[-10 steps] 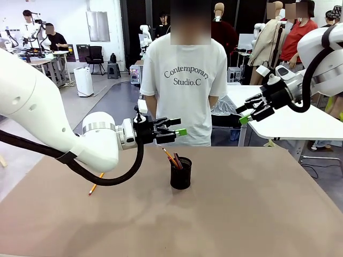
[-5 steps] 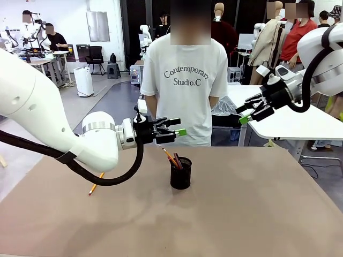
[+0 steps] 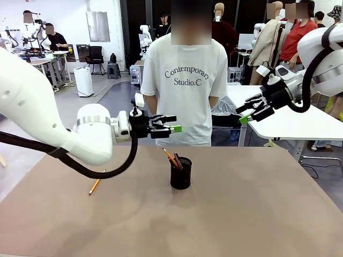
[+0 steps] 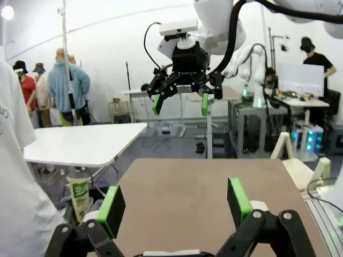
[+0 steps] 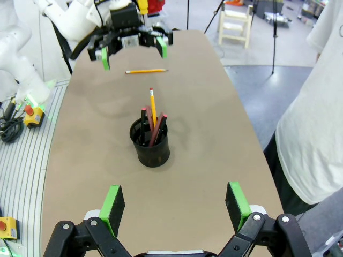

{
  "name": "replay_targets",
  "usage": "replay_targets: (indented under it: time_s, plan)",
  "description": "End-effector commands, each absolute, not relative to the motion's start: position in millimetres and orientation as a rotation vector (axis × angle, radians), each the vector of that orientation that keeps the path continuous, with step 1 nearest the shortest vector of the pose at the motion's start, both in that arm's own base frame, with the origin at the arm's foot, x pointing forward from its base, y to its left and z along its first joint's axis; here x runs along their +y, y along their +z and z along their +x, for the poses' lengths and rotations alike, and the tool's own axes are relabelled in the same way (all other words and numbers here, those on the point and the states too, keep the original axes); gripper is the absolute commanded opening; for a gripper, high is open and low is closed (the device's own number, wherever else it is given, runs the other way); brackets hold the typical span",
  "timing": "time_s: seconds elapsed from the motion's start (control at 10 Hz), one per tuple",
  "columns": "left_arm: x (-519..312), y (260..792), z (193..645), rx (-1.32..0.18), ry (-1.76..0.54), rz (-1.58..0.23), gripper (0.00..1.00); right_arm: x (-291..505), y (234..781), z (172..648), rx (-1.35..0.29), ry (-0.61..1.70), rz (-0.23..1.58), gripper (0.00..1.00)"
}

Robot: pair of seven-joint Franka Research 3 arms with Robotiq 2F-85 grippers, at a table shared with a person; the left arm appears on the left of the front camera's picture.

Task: Place the pens into the pen holder.
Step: Pick up a writing instrument from the table and place it into the Pen holder.

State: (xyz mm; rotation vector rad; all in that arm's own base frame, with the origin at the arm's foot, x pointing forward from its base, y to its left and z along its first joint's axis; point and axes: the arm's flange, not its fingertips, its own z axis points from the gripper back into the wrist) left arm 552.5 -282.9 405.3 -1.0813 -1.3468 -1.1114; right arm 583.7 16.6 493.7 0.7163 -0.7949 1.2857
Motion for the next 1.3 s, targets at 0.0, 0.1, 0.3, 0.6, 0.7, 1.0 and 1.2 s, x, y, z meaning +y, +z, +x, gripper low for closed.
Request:
replay_targets:
  time_s: [0.0,0.1,0.3,0.6,0.7,1.0,1.2]
  plan:
    - [-258,447,556,-1.230,-1.202,-1.027,1.00,17,496,584,-0.799,1.289,0.713,1.00]
    - [-244,468,558,-1.117,-1.260,-0.939,1.00,17,496,584,-0.799,1.289,0.713,1.00]
    - [-218,502,562,-0.962,-1.276,-0.798,1.00,17,496,584,-0.799,1.289,0.713,1.00]
    - [-181,530,564,-0.712,-1.223,-0.566,1.00,17,496,584,-0.799,1.289,0.713,1.00]
    - [-172,535,562,-0.660,-1.199,-0.514,1.00,17,496,584,-0.799,1.289,0.713,1.00]
    - [-152,539,558,-0.512,-1.147,-0.364,1.00,17,496,584,-0.799,1.289,0.713,1.00]
    - [-156,532,557,-0.592,-1.110,-0.455,1.00,17,496,584,-0.799,1.289,0.713,1.00]
